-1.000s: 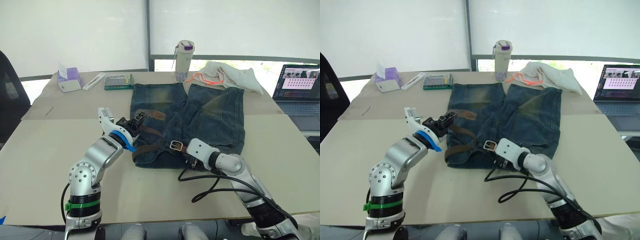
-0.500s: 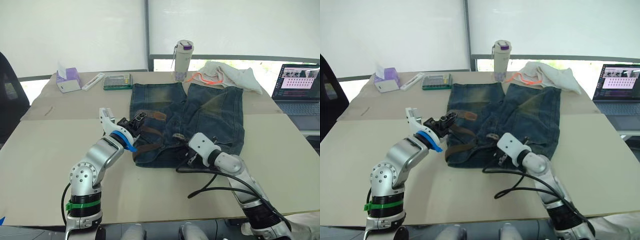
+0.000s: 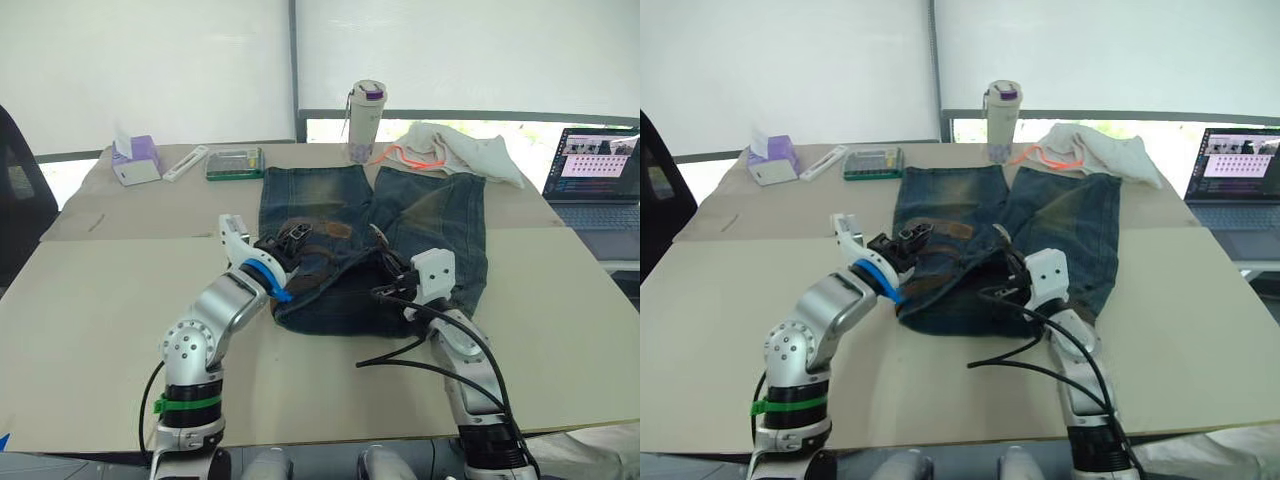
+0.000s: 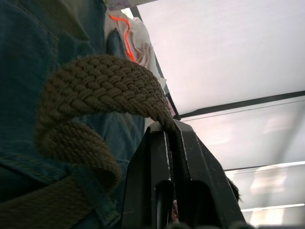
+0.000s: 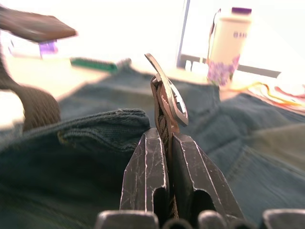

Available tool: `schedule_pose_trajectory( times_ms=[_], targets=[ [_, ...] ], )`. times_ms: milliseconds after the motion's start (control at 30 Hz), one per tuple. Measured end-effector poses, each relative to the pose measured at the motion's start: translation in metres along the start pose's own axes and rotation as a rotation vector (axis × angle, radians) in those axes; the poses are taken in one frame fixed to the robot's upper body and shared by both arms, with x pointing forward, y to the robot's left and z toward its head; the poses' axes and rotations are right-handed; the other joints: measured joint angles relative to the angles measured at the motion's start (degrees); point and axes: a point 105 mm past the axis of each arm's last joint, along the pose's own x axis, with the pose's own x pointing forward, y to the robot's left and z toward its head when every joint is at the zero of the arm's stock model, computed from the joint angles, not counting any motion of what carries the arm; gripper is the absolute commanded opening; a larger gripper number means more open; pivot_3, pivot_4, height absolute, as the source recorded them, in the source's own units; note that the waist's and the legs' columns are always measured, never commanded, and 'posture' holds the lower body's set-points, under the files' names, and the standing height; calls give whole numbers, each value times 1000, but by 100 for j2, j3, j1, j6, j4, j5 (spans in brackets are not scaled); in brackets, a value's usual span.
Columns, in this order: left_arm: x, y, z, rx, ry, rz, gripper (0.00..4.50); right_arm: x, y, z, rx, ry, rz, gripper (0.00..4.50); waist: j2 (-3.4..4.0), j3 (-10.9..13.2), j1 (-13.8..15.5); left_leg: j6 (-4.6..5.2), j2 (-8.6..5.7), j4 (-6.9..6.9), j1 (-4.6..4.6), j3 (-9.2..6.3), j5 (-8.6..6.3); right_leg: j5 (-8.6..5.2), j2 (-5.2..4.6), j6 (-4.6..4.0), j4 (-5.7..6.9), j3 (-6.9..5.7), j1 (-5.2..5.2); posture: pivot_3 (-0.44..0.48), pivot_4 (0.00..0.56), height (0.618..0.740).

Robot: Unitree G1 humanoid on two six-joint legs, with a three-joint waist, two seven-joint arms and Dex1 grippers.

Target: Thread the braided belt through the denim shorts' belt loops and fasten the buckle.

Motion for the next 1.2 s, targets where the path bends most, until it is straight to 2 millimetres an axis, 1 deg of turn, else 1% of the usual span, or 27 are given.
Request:
schedule_pose_trajectory(
  times_ms=[67, 200, 333, 567, 800, 967, 1200],
  targets=[
    [7, -1, -6, -84, -8, -7, 0, 2, 6, 3, 19, -40, 6, 44, 0, 0, -11, 0, 0, 0, 0, 1, 0, 0, -1, 0, -2, 1, 0, 0, 150, 740],
    [14, -2, -12, -179, -18, -16, 0, 3, 11, 2, 51, -89, 0, 44, 0, 0, -47, 0, 2, -2, 0, 1, 0, 0, 2, 0, -1, 1, -1, 0, 150, 740],
    [18, 0, -12, -273, -47, -32, 0, 4, 13, 4, 62, -127, -15, 44, 0, 0, -54, 0, 1, -1, 0, 1, 0, 0, 2, 0, -2, 1, 0, 0, 150, 740],
    [22, 6, -14, -306, -43, -26, 0, 3, 10, 4, 70, -144, -47, 44, 0, 0, -77, 1, 1, -2, 0, 1, 0, 0, 2, 0, -2, 1, 1, 0, 150, 740],
    [23, 8, -15, -310, -44, -21, 0, 2, 6, 7, 64, -164, -63, 44, 0, 0, -80, 1, 1, -2, 0, 1, 0, 0, 2, 0, -2, 1, 1, 0, 150, 740],
    [23, 9, -14, -317, -48, -20, 0, 2, 12, 10, 21, -184, -28, 44, 0, 0, -81, 1, 1, -2, 0, 1, 0, 0, 2, 1, -2, 1, 1, 0, 150, 740],
    [24, 15, -13, -340, -62, 1, 0, 3, 19, 8, 1, -186, -5, 44, 0, 0, -84, 1, 2, -2, 0, 1, 0, 0, 3, 0, -2, 1, 0, 0, 150, 740]
  ],
)
